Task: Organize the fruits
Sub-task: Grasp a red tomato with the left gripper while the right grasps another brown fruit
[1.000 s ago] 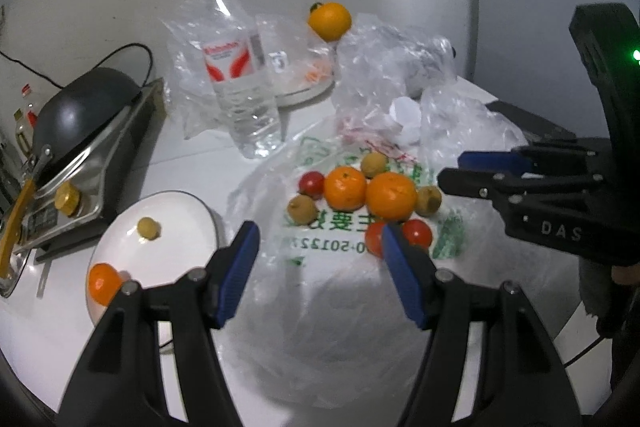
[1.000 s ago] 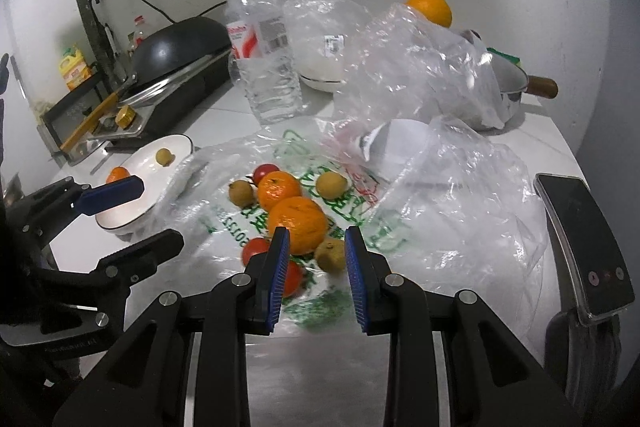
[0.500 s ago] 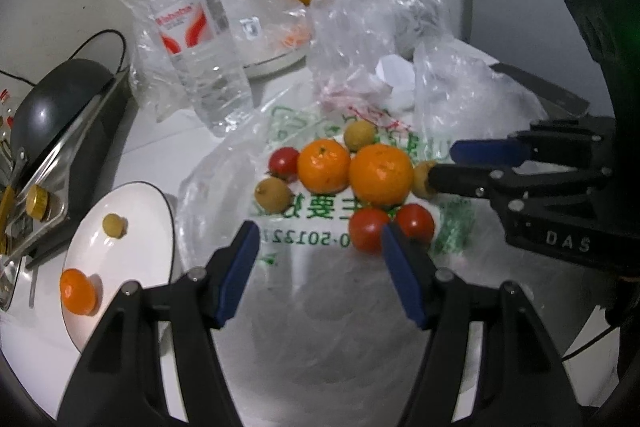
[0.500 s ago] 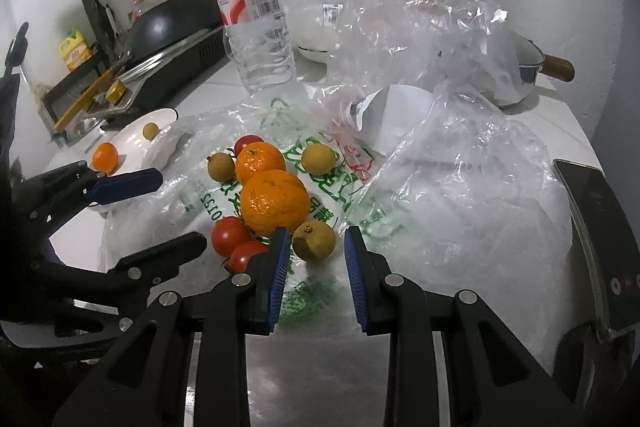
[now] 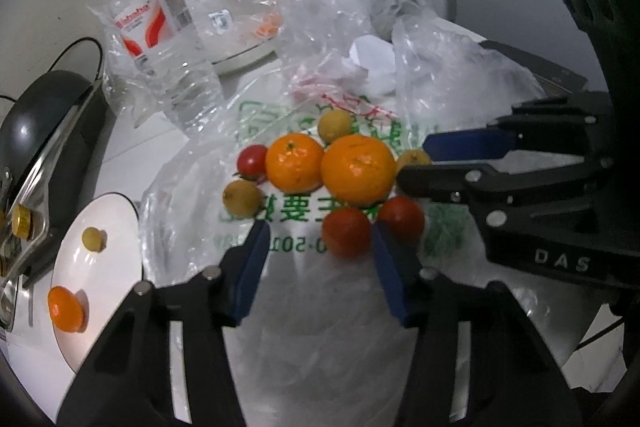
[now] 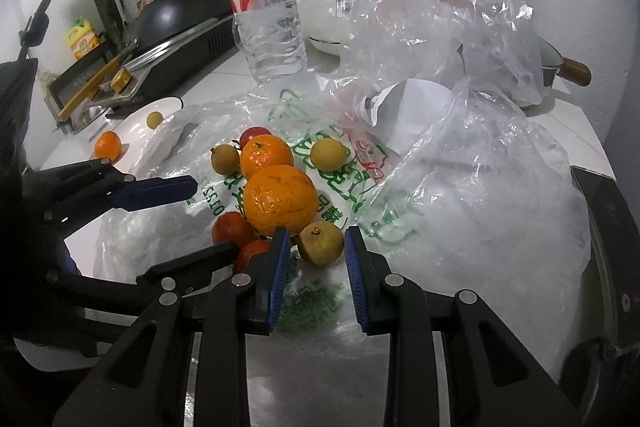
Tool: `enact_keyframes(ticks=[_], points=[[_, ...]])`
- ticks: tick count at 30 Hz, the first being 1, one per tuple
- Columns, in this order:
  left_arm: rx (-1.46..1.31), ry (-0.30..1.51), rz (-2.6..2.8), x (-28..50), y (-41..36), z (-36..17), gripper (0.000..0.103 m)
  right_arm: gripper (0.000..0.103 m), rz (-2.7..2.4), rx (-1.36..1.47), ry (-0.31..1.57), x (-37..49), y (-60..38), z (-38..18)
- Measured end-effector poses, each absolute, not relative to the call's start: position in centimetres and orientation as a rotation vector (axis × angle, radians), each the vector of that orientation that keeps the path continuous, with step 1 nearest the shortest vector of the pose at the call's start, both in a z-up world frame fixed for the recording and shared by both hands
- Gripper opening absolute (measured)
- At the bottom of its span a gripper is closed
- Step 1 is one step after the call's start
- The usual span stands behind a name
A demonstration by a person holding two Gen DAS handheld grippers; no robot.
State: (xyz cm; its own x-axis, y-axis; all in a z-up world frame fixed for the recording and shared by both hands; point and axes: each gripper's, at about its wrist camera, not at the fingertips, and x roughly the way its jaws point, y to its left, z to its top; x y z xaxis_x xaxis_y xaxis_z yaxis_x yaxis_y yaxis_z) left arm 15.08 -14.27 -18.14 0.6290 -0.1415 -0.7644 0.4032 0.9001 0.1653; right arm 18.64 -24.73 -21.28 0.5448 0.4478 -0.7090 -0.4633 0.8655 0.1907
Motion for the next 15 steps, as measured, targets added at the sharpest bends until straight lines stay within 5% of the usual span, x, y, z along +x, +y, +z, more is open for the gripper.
enact_keyframes(ticks=[10,15], points=[[0.314,0.861,-0.341,16.0,-14.5,-18.4,0.044,0.030,0.536,-0.031,0.838,19.0,-24.7,-21.5],[0.303,0.894,-0.370,16.3,-14.7,-19.0,0.032,0.027,0.546,-0.037,0.836,19.0,-24.7,-21.6]])
